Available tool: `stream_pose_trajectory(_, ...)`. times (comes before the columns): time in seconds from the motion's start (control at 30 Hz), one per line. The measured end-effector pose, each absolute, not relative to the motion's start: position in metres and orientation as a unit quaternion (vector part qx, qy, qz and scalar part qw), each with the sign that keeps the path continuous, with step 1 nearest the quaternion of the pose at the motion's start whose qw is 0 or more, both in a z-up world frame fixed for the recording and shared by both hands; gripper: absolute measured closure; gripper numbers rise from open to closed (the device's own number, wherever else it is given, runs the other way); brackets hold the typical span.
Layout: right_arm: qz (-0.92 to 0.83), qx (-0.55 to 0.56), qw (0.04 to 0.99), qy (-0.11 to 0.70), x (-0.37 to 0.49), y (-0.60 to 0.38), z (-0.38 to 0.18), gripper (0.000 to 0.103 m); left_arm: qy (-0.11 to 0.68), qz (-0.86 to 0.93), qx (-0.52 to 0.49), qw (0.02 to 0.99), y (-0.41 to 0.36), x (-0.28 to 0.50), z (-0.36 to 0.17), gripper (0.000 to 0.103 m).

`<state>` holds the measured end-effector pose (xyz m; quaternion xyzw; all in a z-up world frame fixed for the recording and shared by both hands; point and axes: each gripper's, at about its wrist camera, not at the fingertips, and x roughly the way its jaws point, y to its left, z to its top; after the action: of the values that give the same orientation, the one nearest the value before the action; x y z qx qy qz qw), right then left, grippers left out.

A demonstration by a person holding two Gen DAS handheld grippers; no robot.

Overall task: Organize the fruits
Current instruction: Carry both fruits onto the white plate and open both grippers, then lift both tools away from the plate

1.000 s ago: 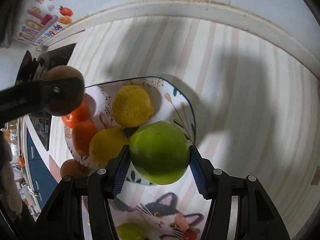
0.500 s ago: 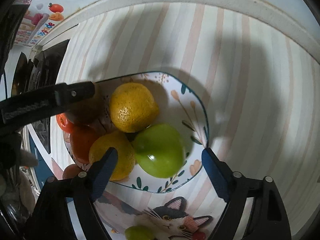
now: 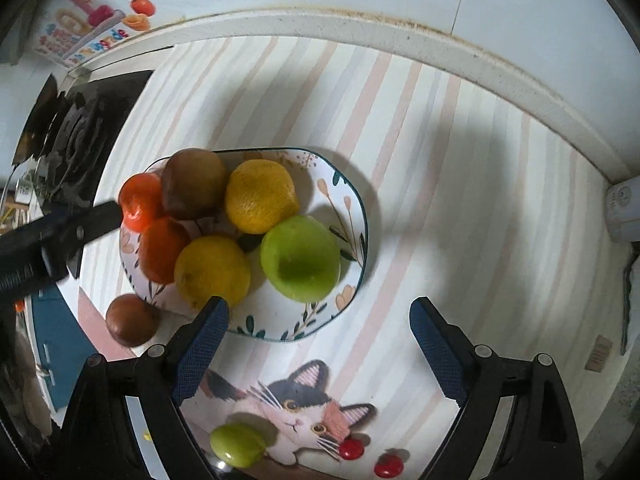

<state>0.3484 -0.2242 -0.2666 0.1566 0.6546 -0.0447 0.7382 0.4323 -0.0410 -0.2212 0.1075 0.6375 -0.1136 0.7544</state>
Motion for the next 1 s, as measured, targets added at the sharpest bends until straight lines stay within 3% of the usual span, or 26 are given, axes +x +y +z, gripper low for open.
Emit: stream_pose_trajectory(1.0, 0.006, 0.09, 0.838, 0.538, 0.199, -0.197, -0.107, 0.009, 0.535, -0.11, 0.04, 0.837, 0.004, 0.245, -0.089, 0.008)
